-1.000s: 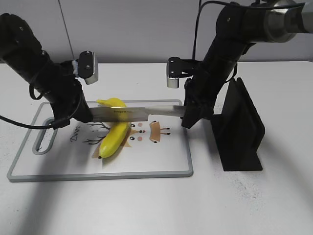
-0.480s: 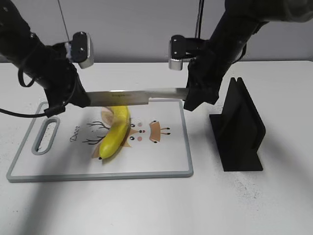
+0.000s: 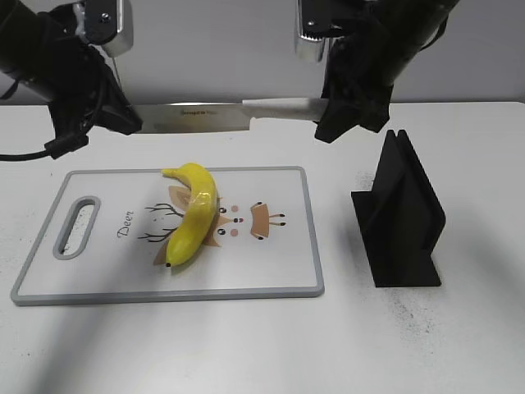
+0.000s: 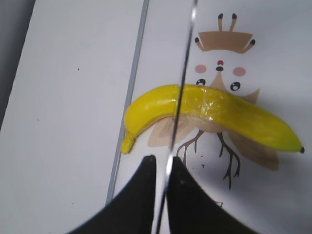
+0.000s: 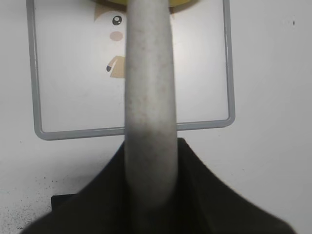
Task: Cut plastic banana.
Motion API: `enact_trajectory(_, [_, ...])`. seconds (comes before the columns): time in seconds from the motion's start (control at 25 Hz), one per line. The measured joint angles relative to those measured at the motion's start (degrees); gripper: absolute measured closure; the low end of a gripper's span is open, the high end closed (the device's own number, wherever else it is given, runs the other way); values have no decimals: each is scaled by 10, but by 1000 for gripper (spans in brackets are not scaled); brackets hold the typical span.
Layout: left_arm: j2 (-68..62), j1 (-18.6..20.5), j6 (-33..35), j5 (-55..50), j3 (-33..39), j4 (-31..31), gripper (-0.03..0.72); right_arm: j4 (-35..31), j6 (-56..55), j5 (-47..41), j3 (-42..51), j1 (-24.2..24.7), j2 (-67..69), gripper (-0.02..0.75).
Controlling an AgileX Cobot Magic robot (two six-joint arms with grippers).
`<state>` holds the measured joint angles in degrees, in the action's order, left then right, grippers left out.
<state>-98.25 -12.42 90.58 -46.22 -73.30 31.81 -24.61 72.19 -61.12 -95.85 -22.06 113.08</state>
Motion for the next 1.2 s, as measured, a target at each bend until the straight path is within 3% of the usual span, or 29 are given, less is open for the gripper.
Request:
enact_trajectory(0.12, [0,0,-6,2,0,17,585,1,-4,-10,0,0,-2,568])
enact_trajectory(0.28, [3,-2,-13,0,0,66,197,-16,-18,-11,1,-2,-1,573])
enact_trajectory(0.36, [5,-2,-15,15,0,82,90,-17,-19,-11,1,-2,-1,573])
enact_trajectory(0.68, [17,-2,-33,31,0,94,73,-15,-57,-13,-14,-2,-1,573])
enact_trajectory(0.88, [52,18,-164,31,0,97,75,22,-183,-19,-62,-4,-1,577])
enact_trajectory(1.2, [137,115,-370,22,0,85,89,74,-364,-42,-110,-4,-1,577])
